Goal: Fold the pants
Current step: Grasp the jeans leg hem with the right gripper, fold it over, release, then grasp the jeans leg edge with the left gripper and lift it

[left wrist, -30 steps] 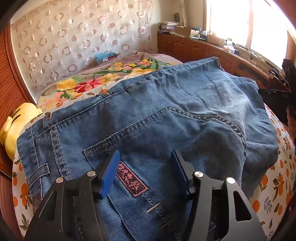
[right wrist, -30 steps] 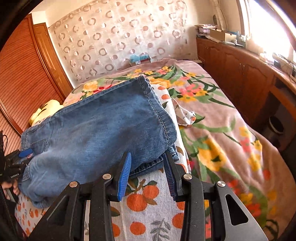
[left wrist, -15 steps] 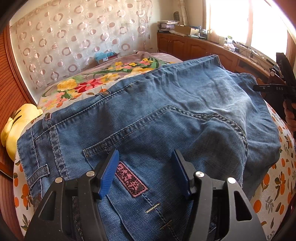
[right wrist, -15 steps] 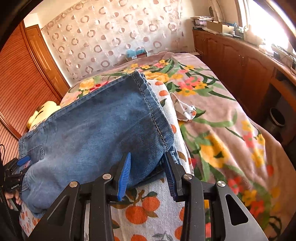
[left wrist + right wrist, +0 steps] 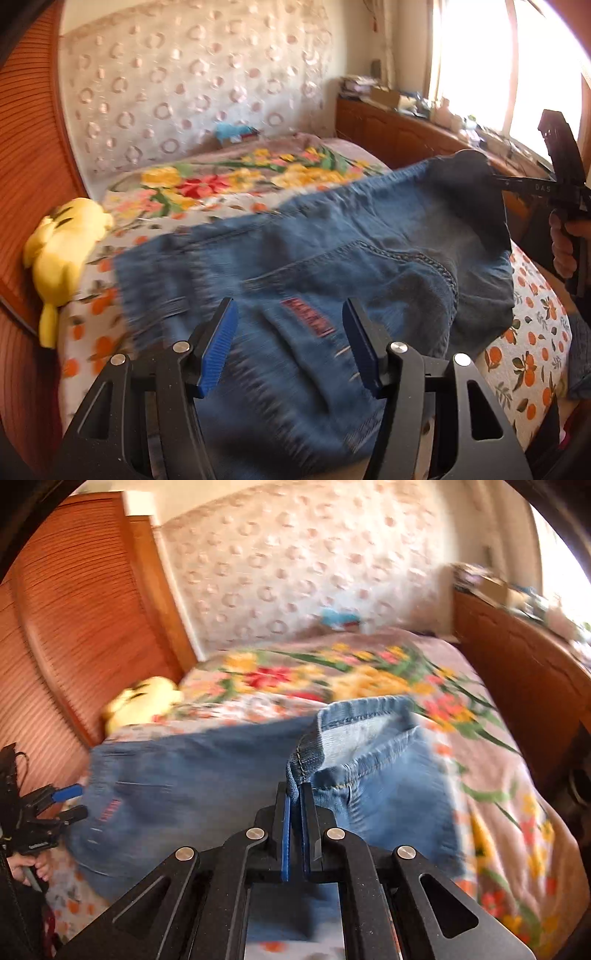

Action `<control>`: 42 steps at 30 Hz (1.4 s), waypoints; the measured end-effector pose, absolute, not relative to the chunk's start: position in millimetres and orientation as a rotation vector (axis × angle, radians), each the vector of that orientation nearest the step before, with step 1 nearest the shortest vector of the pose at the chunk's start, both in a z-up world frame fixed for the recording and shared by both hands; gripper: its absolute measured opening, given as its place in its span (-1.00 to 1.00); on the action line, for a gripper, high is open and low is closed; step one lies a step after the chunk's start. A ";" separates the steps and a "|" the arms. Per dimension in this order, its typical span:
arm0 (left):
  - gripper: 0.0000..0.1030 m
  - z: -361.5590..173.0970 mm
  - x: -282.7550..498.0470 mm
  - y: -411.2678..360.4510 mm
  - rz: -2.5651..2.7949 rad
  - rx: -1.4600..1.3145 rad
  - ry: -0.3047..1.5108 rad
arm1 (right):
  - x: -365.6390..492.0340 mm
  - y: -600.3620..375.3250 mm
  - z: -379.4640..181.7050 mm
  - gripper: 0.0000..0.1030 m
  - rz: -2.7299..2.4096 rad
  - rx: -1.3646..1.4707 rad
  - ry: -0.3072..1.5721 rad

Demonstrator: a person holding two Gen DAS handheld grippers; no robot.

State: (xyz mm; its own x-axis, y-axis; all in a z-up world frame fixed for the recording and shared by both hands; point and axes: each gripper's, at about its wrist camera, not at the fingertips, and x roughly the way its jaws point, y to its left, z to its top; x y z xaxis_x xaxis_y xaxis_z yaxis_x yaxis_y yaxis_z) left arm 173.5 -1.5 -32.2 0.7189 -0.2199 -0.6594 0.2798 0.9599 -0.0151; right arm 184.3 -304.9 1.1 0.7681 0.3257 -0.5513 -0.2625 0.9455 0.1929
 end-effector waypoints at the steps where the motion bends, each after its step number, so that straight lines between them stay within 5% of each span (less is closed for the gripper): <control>1: 0.16 -29.4 168.5 3.8 -0.262 0.089 0.709 | 183.0 -290.3 5.0 -0.91 0.355 0.103 0.611; 14: 0.16 -28.4 125.9 61.7 -0.132 0.025 0.722 | 123.1 -122.3 -12.1 -0.91 0.816 0.104 0.686; 20: 0.16 -29.5 124.0 44.6 -0.166 0.007 0.708 | 108.8 -132.0 -31.8 -0.83 0.801 0.046 0.748; 24: 0.16 -26.6 126.3 30.1 -0.199 0.006 0.699 | 108.6 -146.5 -24.4 -0.54 0.760 0.013 0.749; 42: 0.16 -41.2 127.5 -17.8 -0.324 -0.020 0.734 | 160.3 -152.1 -3.0 -0.44 0.561 0.008 0.697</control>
